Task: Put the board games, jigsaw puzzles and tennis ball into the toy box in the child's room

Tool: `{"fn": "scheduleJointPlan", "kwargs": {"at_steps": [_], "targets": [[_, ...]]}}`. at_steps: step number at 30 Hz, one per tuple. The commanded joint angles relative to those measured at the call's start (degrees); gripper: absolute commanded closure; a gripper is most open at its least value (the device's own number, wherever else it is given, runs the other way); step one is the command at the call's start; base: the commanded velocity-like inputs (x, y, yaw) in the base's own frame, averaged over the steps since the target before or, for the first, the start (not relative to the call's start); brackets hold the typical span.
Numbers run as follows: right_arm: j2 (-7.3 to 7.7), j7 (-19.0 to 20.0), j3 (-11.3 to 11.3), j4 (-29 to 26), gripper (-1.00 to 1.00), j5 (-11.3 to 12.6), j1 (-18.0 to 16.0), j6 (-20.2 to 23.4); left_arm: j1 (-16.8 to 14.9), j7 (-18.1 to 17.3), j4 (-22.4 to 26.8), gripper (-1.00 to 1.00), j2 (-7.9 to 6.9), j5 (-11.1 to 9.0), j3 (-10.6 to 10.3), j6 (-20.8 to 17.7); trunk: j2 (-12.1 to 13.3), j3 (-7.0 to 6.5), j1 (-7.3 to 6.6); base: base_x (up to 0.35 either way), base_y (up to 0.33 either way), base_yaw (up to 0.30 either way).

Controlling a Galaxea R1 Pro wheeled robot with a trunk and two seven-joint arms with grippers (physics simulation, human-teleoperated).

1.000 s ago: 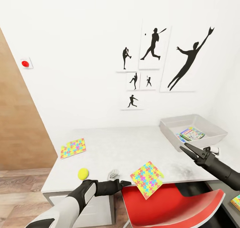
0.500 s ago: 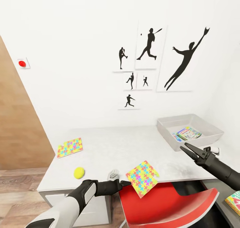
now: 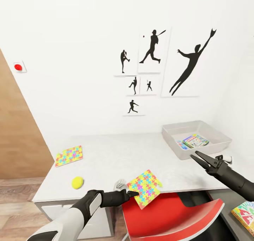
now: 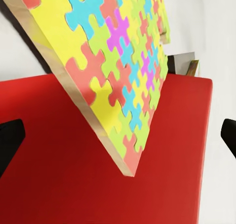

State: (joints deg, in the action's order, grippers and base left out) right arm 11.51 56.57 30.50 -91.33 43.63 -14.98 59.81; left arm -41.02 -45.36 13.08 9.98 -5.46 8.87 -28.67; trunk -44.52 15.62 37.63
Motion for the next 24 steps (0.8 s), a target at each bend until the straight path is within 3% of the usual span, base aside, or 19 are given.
{"fn": "scheduleJointPlan", "kwargs": {"at_steps": [1,24], "targets": [[0.01,0.3,0.1,0.0,-1.00,-0.2,-0.1,0.2,0.0,0.0,0.0,-1.00,0.02,-0.3,0.2,-0.6,-0.1,0.08,0.01,0.000,-0.043,0.000],[0.00,0.3,0.0,0.0,-1.00,-0.2,-0.1,0.2,0.0,0.0,0.0,-1.00,0.02,-0.3,0.2,-0.5,-0.1,0.08,0.01,0.040,-0.004,0.000]]}}
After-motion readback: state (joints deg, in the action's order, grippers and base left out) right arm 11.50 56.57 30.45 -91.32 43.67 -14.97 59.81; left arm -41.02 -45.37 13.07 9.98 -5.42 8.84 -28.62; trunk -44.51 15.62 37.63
